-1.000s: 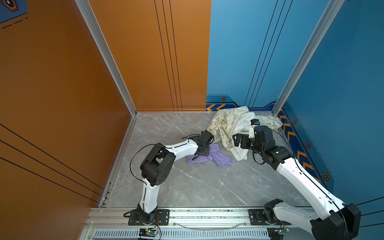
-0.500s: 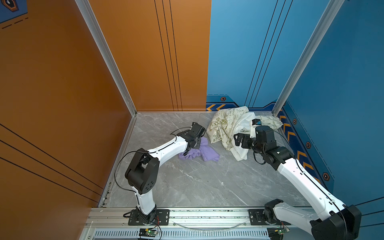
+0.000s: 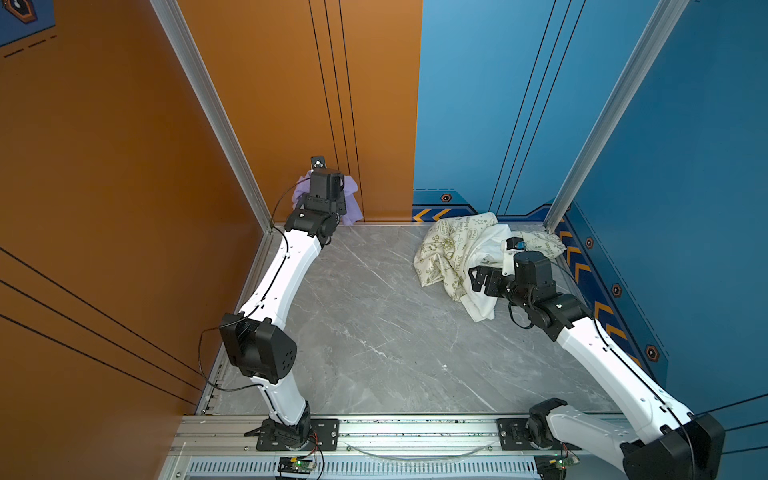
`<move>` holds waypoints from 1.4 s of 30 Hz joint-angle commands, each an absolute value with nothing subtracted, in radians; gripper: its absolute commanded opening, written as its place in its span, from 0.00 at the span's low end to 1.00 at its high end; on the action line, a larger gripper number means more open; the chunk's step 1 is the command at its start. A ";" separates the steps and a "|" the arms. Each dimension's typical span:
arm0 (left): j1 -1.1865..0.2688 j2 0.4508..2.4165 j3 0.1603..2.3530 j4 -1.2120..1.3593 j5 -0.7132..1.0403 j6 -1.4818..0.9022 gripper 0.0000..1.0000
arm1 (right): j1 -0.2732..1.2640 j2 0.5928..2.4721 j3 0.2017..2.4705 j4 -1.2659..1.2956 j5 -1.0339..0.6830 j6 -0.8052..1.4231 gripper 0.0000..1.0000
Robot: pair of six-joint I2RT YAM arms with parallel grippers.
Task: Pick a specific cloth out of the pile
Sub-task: 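Carry the T-shirt with the left gripper toward the orange wall corner and set it down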
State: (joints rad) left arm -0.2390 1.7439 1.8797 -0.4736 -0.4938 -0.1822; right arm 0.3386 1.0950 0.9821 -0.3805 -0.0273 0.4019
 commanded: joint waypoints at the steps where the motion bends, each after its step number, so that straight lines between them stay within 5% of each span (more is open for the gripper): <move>1: -0.212 1.757 1.792 -0.495 -0.483 -0.209 0.00 | 0.329 1.074 0.963 -0.361 -0.055 0.416 1.00; 10: -0.111 1.909 1.543 -0.497 -0.330 -0.300 0.01 | 0.328 1.065 0.951 -0.375 -0.097 0.418 1.00; 15: -0.058 1.915 1.482 -0.509 -0.192 -0.358 0.19 | 0.324 1.049 0.947 -0.403 -0.104 0.391 1.00; 19: -0.027 1.823 1.425 -0.508 -0.141 -0.404 0.53 | 0.321 1.049 0.937 -0.404 -0.110 0.387 1.00; 21: -0.020 1.775 1.406 -0.506 -0.120 -0.413 0.57 | 0.321 1.056 0.939 -0.401 -0.114 0.388 1.00; 28: -0.036 1.643 1.406 -0.485 -0.091 -0.420 1.00 | 0.322 1.072 0.940 -0.370 -0.141 0.405 1.00; 42: -0.035 1.847 1.405 -0.444 0.064 -0.500 0.98 | 0.318 1.045 0.922 -0.368 -0.147 0.396 1.00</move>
State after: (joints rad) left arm -0.0315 1.8145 1.4071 -0.4404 0.0193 -0.4805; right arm 0.3260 1.0645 0.9337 -0.3737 -0.1352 0.4046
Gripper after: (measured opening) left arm 0.981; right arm 0.999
